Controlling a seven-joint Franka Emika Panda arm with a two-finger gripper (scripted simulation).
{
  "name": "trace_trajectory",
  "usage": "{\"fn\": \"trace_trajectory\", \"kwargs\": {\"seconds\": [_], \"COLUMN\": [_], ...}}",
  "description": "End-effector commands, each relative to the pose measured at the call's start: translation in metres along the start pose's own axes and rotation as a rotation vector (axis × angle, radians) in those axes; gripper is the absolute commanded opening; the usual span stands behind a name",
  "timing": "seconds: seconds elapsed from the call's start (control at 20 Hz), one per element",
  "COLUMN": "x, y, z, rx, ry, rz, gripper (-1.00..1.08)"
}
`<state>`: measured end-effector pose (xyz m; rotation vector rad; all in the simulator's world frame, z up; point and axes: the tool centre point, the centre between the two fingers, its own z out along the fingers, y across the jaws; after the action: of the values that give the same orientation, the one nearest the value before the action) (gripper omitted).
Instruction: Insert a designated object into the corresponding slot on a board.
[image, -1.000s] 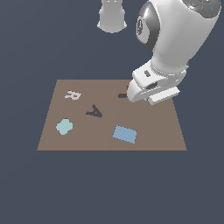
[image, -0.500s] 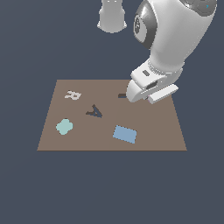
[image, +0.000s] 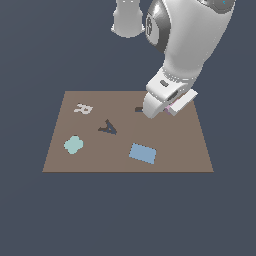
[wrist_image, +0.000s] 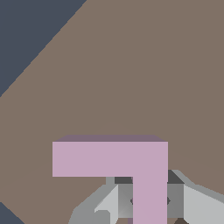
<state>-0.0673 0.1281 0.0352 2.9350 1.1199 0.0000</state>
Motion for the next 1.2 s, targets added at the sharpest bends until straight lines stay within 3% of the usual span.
{"fn": "trace_trajectory", "kwargs": {"seconds": [0.0,0.7,1.15], "x": [-0.006,-0.037,-0.045], "y": [0.003,0.028,0.045], "z": [-0.001,-0.004,-0.005], "rx": [0.000,-0.001,-0.001], "ry": [0.000,0.001,0.001], "rz": [-0.077,-0.567,-0.787], "gripper": [-1.00,-1.00,-1.00]}}
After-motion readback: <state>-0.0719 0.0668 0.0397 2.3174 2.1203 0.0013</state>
